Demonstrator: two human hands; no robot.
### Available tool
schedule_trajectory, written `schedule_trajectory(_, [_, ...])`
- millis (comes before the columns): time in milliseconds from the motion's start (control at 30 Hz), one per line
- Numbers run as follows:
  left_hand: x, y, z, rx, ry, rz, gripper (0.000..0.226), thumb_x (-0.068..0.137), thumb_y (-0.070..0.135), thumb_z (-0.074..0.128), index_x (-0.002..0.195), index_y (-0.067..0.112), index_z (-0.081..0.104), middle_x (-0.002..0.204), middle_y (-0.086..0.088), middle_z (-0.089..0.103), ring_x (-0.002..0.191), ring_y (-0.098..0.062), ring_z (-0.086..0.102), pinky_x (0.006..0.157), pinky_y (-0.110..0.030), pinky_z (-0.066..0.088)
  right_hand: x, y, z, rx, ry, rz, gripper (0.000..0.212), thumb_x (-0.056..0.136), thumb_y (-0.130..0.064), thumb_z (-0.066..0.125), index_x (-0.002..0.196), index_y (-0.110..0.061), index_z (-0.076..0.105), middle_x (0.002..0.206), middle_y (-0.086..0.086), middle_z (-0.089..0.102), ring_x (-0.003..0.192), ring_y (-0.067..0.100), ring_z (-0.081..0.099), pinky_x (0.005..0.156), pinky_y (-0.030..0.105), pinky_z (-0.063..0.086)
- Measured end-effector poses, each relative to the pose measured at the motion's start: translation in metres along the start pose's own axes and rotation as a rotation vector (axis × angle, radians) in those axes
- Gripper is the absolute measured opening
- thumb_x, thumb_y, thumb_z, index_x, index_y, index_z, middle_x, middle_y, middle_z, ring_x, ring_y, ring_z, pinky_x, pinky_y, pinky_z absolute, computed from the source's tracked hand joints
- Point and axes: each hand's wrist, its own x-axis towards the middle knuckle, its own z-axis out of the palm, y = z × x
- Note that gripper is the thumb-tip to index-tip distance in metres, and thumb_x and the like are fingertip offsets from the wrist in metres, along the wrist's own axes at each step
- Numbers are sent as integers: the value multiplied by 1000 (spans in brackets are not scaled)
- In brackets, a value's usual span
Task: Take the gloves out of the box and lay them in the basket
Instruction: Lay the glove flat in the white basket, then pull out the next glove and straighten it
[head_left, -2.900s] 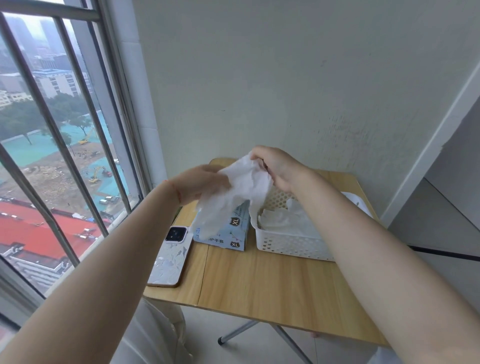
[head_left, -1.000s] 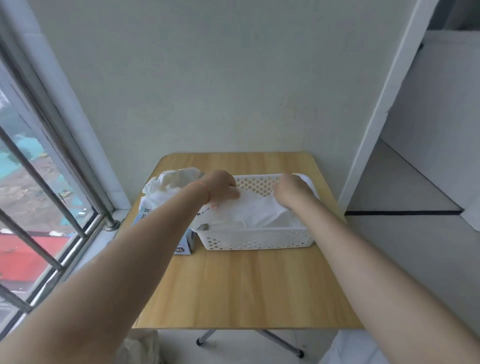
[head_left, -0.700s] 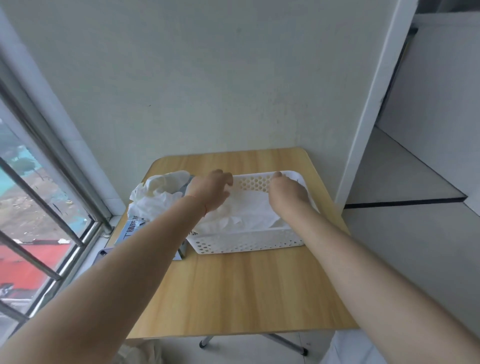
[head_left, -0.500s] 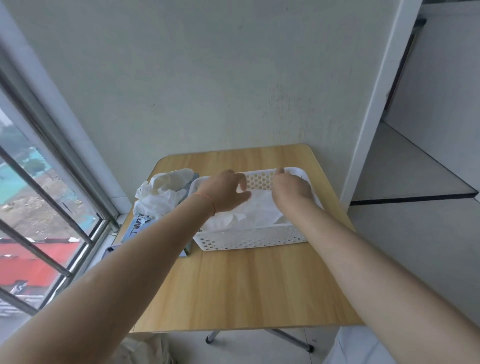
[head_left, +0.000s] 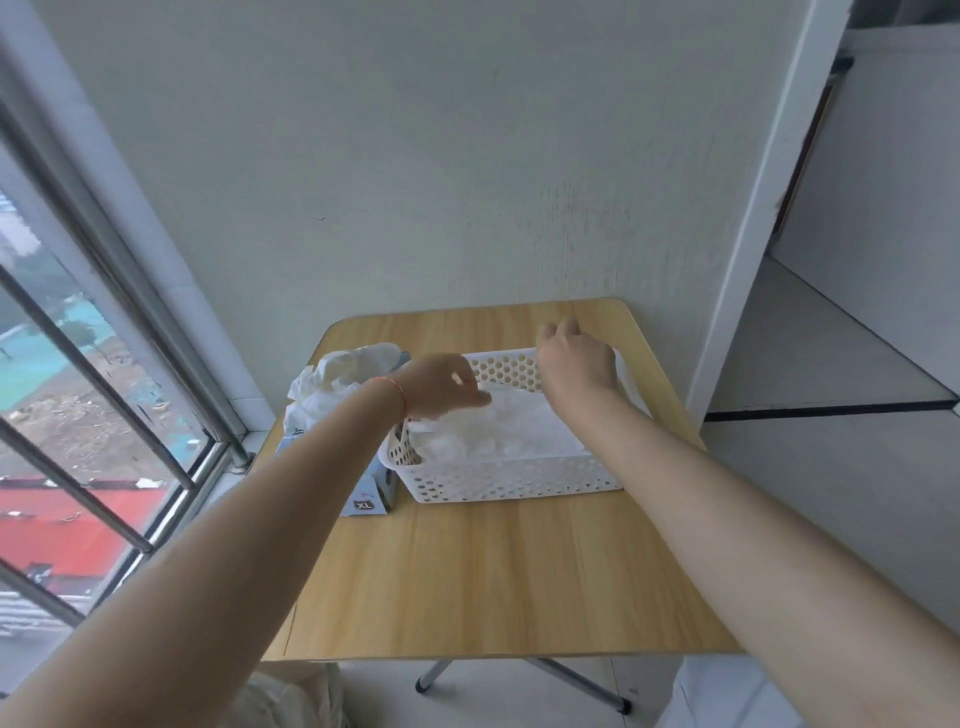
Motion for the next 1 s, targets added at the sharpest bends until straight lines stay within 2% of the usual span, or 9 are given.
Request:
schedule_trajectory(100, [-7, -22, -15, -36, 397, -21, 9, 89, 32, 61, 88, 24, 65, 93, 1, 65, 70, -13, 59, 61, -25, 46, 4, -29, -14, 94, 39, -93, 43, 80, 6, 60, 120, -3, 47, 116, 15, 50, 90, 30, 65, 58, 32, 37])
schedule_trajectory(200, [-19, -54, -28, 22, 664, -63, 17, 85, 28, 62, 101, 23, 66, 103, -1, 57, 96, -24, 58, 81, -35, 49, 6, -66, -26, 183, 74, -206, 36, 83, 9, 52, 117, -3, 50, 115, 14, 50, 94, 33, 62, 62, 34, 37])
schedule_trajectory(300, [-31, -95, -42, -12, 642, -183, 35, 83, 30, 68, 116, 20, 62, 117, -6, 55, 111, -27, 53, 94, -38, 44, 9, -102, -33, 275, 103, -317, 30, 84, 9, 46, 111, -4, 52, 114, 13, 51, 97, 32, 58, 64, 35, 34])
schedule_trajectory(433, [-47, -132, -50, -123, 604, -209, 7, 87, 23, 67, 87, 20, 73, 96, -2, 72, 95, -22, 66, 84, -34, 54, 15, -143, -30, 378, 167, -385, 17, 92, 0, 41, 102, -7, 53, 109, 11, 54, 97, 30, 54, 66, 33, 30])
schedule_trajectory(600, [-50, -140, -50, -231, 650, -99, 7, 88, 22, 66, 83, 22, 70, 82, 8, 68, 82, -12, 64, 78, -26, 53, 24, -167, -20, 575, 107, -389, 16, 99, -19, 42, 106, -10, 54, 111, 6, 55, 102, 26, 53, 78, 36, 43])
schedule_trajectory(733, [-49, -142, -45, -280, 644, -56, 8, 88, 21, 66, 81, 24, 67, 80, 10, 66, 78, -7, 61, 75, -22, 50, 33, -177, -22, 681, 55, -384, 23, 97, -20, 49, 118, -14, 56, 127, 4, 53, 116, 23, 49, 94, 40, 45])
schedule_trajectory(800, [-49, -143, -43, -277, 661, -39, 8, 89, 23, 66, 81, 25, 67, 85, 6, 68, 81, -8, 62, 72, -19, 46, 36, -182, -24, 682, 60, -357, 15, 95, -21, 52, 106, -15, 62, 113, 2, 58, 106, 22, 55, 87, 38, 49])
schedule_trajectory(900, [-50, -148, -39, -268, 661, -19, 5, 87, 26, 68, 89, 26, 64, 98, 3, 62, 92, -12, 59, 79, -24, 45, 35, -185, -28, 666, 43, -292, 9, 92, -21, 56, 91, -18, 64, 95, -2, 63, 87, 20, 61, 74, 36, 53])
schedule_trajectory(1000, [-49, -153, -35, -298, 548, -12, 26, 83, 31, 74, 106, 27, 62, 110, 2, 56, 101, -14, 53, 86, -27, 43, 33, -183, -29, 701, 58, -252, 7, 89, -24, 59, 88, -17, 60, 88, -3, 64, 80, 20, 61, 69, 36, 54])
